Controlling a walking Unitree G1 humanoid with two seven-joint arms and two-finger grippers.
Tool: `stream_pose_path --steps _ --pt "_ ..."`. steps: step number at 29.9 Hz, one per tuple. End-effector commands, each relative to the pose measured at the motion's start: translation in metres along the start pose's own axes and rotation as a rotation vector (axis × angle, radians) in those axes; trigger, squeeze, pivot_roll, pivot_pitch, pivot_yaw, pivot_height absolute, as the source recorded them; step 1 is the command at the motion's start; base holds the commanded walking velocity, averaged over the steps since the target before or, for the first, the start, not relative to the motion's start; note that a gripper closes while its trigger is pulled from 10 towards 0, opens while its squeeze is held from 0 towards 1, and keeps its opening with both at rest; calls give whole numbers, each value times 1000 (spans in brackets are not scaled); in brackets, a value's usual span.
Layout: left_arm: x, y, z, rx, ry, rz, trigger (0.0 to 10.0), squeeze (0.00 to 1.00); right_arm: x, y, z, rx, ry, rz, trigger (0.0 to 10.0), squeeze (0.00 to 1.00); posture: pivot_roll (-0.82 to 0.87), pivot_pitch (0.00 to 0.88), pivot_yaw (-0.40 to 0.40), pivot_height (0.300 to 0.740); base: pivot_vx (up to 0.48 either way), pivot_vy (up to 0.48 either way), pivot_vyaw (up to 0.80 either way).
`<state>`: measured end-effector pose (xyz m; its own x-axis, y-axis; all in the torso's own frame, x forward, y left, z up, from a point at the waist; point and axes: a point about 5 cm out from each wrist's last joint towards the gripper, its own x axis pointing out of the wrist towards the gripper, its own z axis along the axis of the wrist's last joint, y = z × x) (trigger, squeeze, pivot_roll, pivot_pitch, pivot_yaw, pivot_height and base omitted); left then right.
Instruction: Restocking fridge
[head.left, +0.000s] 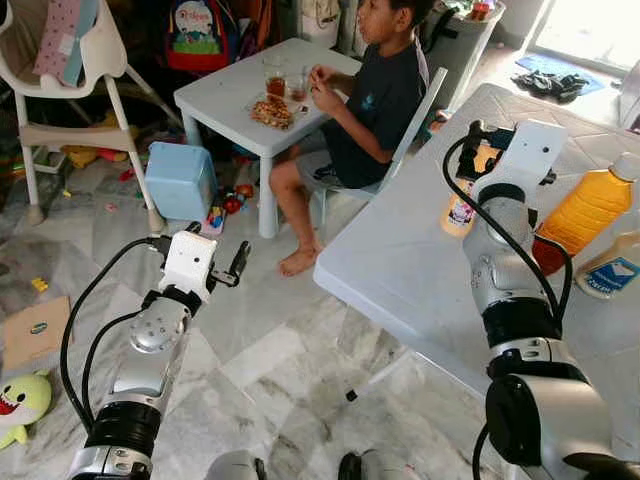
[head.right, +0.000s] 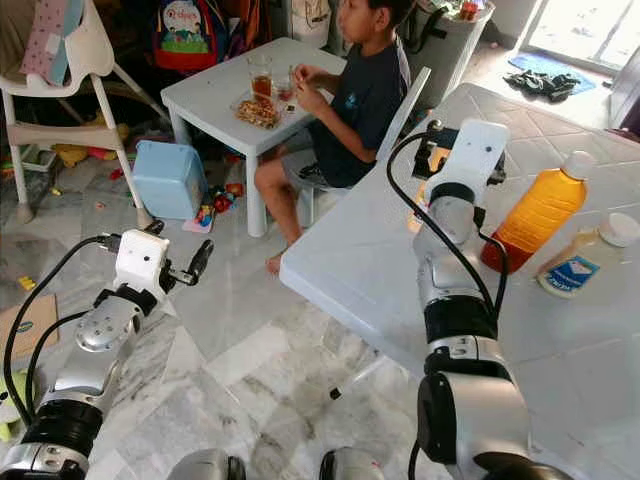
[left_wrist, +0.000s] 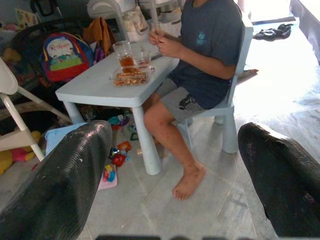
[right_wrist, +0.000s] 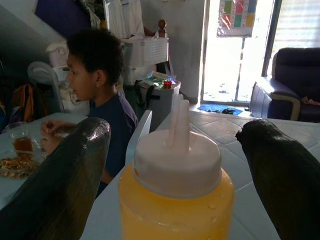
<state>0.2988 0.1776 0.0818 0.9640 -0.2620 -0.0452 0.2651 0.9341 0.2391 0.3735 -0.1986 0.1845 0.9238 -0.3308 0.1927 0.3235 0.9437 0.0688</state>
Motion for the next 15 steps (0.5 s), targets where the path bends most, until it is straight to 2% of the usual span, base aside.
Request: stream_pose_path --steps 1,15 --pt "2 0 0 13 11 -19 10000 0 3 -3 7 9 -4 -19 10000 0 52 37 -24 740 0 0 0" --pt "2 -1 -1 12 18 -24 10000 0 -1 -4 -5 -6 66 -16 10000 0 51 35 -25 740 0 0 0"
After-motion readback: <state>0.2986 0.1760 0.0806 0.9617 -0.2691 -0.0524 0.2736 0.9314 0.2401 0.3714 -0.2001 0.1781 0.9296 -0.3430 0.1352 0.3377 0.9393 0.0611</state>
